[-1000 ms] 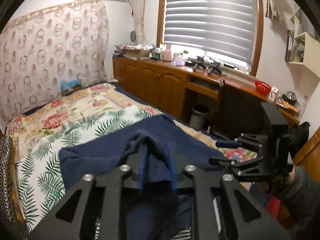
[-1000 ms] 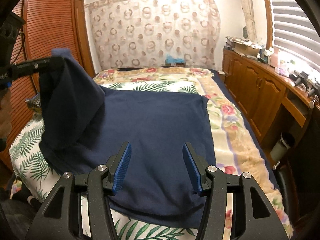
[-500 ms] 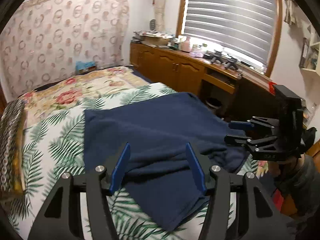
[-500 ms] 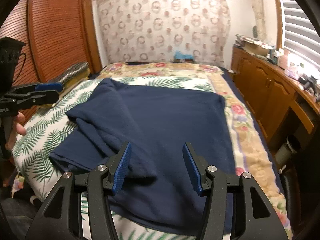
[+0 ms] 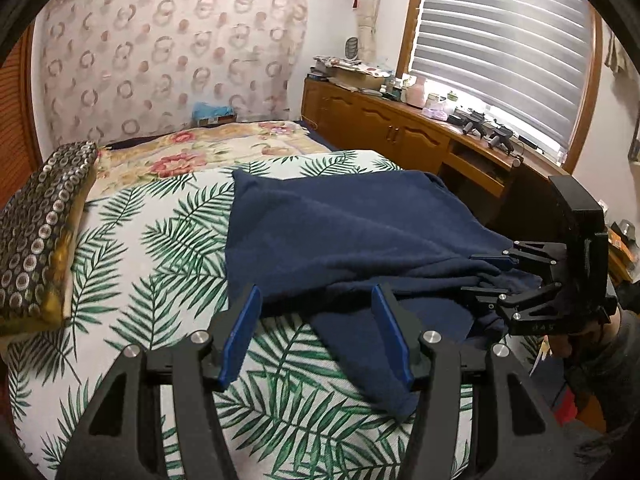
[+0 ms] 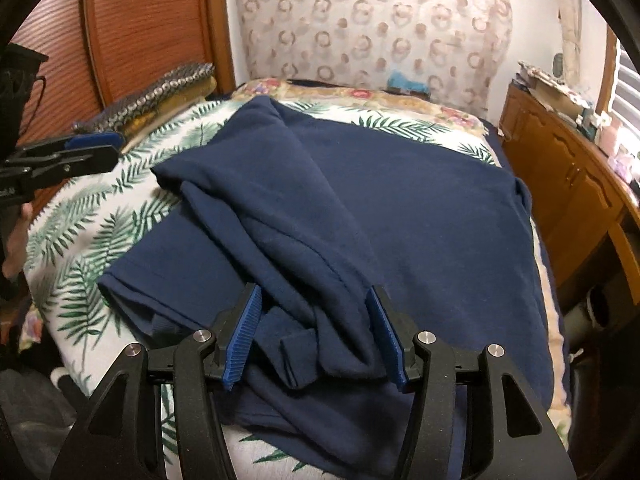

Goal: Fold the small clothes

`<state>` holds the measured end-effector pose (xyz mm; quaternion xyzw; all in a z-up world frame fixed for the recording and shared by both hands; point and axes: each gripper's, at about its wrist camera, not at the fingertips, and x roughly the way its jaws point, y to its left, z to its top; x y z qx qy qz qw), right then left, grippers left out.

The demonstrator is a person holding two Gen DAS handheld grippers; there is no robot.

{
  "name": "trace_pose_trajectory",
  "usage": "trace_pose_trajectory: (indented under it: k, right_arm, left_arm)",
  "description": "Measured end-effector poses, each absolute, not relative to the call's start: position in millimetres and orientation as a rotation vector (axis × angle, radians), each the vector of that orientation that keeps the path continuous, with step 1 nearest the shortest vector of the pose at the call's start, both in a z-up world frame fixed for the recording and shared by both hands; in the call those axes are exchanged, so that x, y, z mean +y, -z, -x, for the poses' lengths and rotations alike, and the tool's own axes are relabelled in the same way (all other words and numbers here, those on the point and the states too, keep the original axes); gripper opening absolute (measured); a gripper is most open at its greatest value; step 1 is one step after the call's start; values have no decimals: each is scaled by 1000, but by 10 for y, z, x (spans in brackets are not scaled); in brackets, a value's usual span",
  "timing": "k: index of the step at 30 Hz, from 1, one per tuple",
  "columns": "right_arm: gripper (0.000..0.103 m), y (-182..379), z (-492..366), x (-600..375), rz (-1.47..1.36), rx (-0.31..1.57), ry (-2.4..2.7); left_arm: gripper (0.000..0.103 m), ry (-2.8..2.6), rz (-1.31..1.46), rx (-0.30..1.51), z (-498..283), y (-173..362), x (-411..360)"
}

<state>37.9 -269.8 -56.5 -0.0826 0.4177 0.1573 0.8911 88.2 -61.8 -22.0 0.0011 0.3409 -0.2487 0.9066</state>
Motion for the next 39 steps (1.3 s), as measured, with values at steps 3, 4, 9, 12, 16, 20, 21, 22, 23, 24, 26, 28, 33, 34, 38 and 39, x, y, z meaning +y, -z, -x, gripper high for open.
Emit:
trace_pose_trajectory:
  k: [3, 4, 9, 12, 16, 20, 21, 22, 23, 24, 26, 28, 33, 34, 38, 39]
  right_arm:
    - [56, 591, -420, -2701, 181, 876, -318]
    - [56, 599, -433, -2701, 187, 878, -313]
    - [56, 681, -525, -2708, 206, 898, -303]
    - [50, 701, -528, -2721, 207, 892, -309]
    - [16, 682, -487, -2701, 229, 867, -308]
    - [11, 512, -403, -2693, 207, 793, -321]
    - [11, 444, -370, -2687, 200, 764, -321]
    - [10, 367, -342, -2696, 187, 740, -325]
    - [10, 267, -314, -2706, 172, 712, -328]
    - [10, 202, -295, -2720, 161, 695, -332]
    - [10, 64, -273, -2748, 146, 669, -338]
    - [10, -78, -239, -2793, 136, 641, -335]
    - [10, -334, -125, -2976, 126, 597, -294]
    - [10, -348, -102, -3022, 125, 598, -282]
    - [10, -318, -37, -3235, 115, 626, -232]
    - [10, -288, -15, -3290, 111, 638, -219]
  left_arm:
    - [57, 503, 5, 703, -870, 264, -561]
    - [57, 502, 6, 705, -868, 277, -544]
    - [57, 493, 10, 697, -861, 287, -490]
    - [57, 489, 11, 695, -865, 300, -463]
    - [57, 492, 16, 695, -863, 317, -457]
    - [57, 495, 12, 700, -843, 335, -491]
    - [57, 495, 9, 700, -843, 333, -490]
    - [57, 495, 8, 698, -843, 328, -496]
    - [57, 494, 8, 696, -839, 322, -500]
    - [57, 494, 9, 694, -838, 317, -502]
    - [57, 496, 10, 688, -830, 301, -511]
    - [57, 500, 10, 684, -825, 291, -515]
    - [57, 514, 3, 679, -801, 268, -564]
    - [57, 516, 2, 677, -792, 262, -578]
    - [57, 533, 1, 673, -773, 247, -630]
    - [57, 535, 0, 671, -773, 241, -639]
